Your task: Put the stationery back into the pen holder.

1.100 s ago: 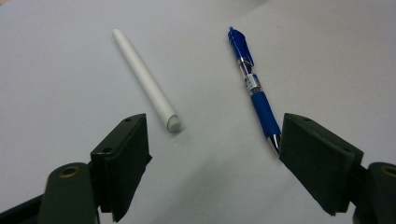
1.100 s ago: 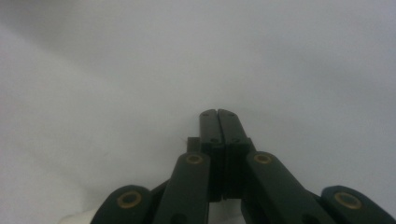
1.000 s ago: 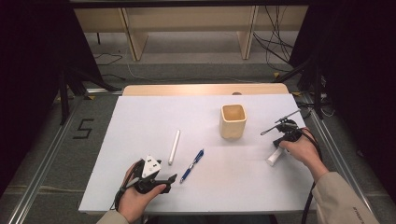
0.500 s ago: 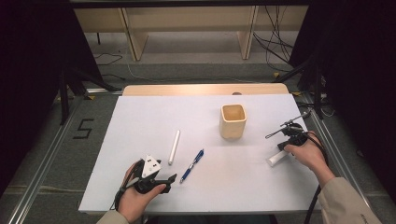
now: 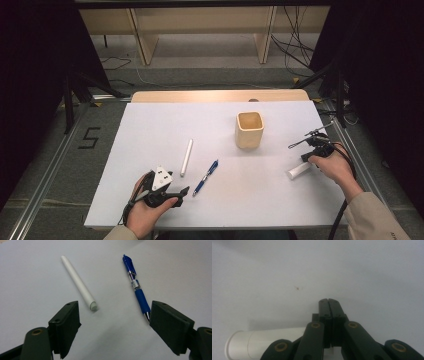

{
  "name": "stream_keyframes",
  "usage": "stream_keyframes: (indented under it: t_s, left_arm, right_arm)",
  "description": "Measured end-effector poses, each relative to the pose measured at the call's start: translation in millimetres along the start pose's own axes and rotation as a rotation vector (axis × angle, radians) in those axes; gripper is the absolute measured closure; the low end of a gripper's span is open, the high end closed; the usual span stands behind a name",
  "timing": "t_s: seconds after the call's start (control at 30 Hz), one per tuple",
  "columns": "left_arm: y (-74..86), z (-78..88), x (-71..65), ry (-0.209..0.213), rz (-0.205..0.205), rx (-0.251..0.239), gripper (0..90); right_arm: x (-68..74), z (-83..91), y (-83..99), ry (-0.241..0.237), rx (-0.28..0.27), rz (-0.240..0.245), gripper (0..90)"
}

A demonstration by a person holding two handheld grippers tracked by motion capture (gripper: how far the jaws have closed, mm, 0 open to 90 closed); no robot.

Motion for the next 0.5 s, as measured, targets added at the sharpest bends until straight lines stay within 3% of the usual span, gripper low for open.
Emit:
stream_keyframes:
  t_s: [0.5]
  left_arm:
    - [0.1,-0.1,-0.3,0.001,0.0,0.001,24.0]
  right_arm:
    - [-1.9,3.5,7.0,0.007,0.015,-0.019,89.3]
Point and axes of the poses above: each handheld gripper's, and its own axes: z roughly backward along the jaws, y roughly out of its underside, x roughly to its left, the point moved 5 cm from there along -z, roughly forward along the jaws, and after that the axes turned 2 degrees about y, right-handed, at the moved point
